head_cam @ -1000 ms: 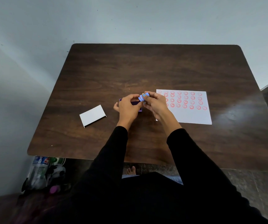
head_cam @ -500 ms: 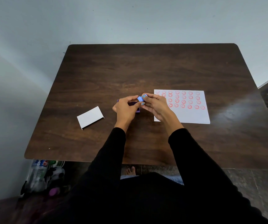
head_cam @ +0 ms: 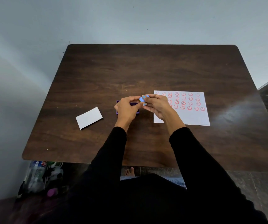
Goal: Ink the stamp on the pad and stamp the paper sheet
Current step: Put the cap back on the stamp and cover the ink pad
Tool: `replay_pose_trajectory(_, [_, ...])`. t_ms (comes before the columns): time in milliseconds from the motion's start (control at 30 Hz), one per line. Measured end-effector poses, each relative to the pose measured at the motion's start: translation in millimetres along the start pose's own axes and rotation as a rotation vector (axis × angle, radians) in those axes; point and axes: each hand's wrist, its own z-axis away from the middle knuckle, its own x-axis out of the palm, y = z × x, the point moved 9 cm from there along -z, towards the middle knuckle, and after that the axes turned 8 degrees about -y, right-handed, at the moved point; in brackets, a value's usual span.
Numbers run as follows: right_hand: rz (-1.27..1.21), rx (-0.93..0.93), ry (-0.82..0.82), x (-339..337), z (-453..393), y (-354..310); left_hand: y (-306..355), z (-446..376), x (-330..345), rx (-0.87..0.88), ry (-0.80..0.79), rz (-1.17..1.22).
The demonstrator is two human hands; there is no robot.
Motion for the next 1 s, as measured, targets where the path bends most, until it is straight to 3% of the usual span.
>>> replay_pose_trajectory(133, [0.434,-0.148,0.203,-8.3,-2.0,-17.9,-9.4,-2.3,12.1,-0.044,-0.1,0.089])
replay_pose_trajectory(200, [0.677,-0.249,0.254,-2.7,4.7,-28.5,-6.5,-2.6,7.3,-0.03,-0.081,0.083])
replay_pose_trajectory(300, [0.852,-0.282,0.262,0.2,9.3,-28.3,-3.2,-2.8,-8.5,0.001,-0.004,0.071])
replay_pose_trajectory(600, [0.934,-0.29,0.199,12.1,12.6,-23.7,-16.5,7.3,-36.6,-0.032,0.165,0.143])
replay_pose_trajectory(733, [0.973,-0.41,0.225,41.6,15.3,-37.2,-39.9,18.9,-65.2,-0.083,0.344,0.2])
replay_pose_trajectory(867, [1.094,-0.484,0.05,106.5,13.6,-19.0,-69.6,44.0,-107.0,-0.203,0.614,0.162])
replay_pose_trajectory(1000, [1.426,-0.386,-0.234,171.3,11.0,37.6,-107.9,65.4,-125.2,-0.424,0.662,0.194])
